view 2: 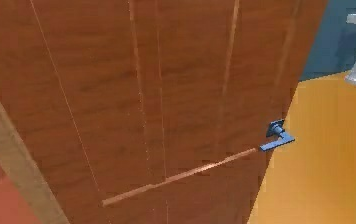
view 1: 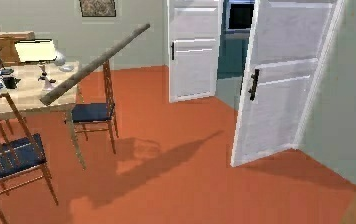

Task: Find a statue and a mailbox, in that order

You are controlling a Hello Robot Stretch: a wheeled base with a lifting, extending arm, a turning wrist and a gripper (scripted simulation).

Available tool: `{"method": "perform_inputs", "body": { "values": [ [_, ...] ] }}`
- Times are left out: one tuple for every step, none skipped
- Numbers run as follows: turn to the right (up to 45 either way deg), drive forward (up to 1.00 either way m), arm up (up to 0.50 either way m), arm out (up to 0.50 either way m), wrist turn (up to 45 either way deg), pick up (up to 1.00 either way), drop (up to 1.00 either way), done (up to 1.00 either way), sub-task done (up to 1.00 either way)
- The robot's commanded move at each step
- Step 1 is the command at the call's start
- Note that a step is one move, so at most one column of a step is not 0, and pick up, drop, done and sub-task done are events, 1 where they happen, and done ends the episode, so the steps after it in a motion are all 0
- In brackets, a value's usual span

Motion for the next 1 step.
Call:
{"method": "perform_inputs", "body": {
  "values": [
    [-15.0, 0.00, 0.00, 0.00, 0.0, 0.00, 0.00, 0.00, 0.00]
  ]
}}
